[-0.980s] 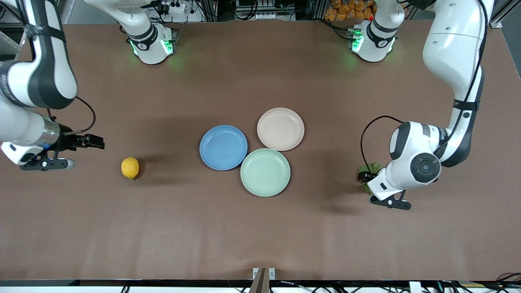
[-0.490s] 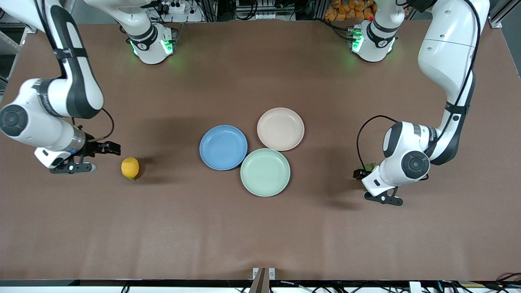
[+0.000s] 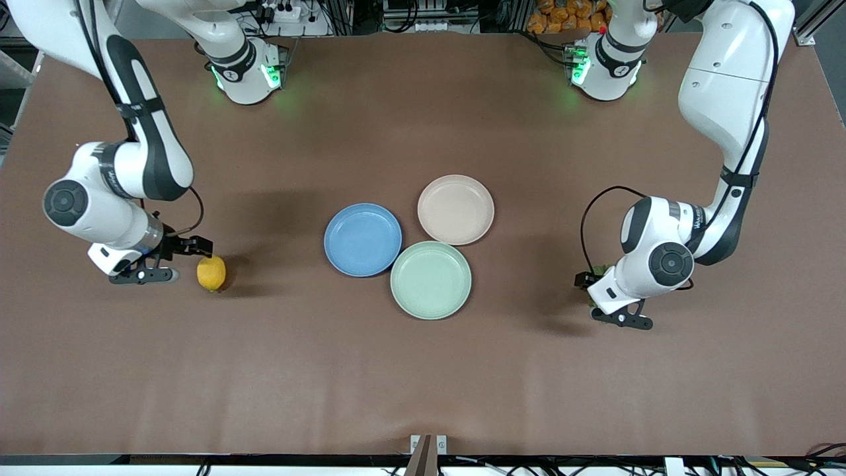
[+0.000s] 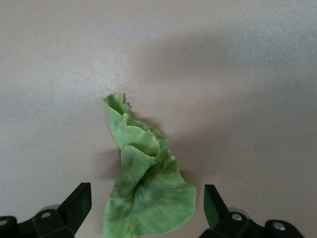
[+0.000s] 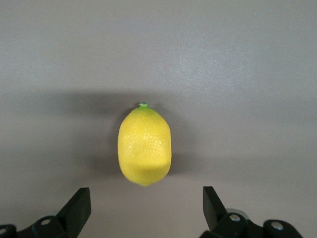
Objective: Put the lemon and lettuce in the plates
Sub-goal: 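Lower and close the left gripper on the lettuce while the right grasps lemon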
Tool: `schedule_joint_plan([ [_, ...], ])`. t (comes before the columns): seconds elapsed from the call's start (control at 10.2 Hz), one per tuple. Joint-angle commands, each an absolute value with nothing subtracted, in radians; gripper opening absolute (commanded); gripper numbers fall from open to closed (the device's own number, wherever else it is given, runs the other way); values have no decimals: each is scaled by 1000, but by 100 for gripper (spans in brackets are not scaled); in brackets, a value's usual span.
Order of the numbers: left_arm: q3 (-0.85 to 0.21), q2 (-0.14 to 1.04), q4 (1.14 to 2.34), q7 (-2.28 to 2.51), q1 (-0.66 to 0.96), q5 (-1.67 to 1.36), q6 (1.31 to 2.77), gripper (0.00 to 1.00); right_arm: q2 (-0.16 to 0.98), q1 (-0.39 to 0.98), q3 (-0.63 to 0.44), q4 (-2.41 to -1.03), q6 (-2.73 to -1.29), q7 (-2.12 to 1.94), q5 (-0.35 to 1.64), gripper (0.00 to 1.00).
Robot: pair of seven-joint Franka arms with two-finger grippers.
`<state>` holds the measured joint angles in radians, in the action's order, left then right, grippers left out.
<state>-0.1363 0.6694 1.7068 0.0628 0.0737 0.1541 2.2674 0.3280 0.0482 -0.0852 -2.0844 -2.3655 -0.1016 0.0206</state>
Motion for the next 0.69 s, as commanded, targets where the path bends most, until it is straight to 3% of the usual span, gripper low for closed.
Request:
schedule_joint_plan([
  [0.0,-138,681,1715,61,72,181,2284,100,359,44,-84,-2095,-2408,-87,26,100],
  [0.59,-137,699,1723,69,71,179,2284,100,457,43,-83,-2092,-2506,-84,47,100],
])
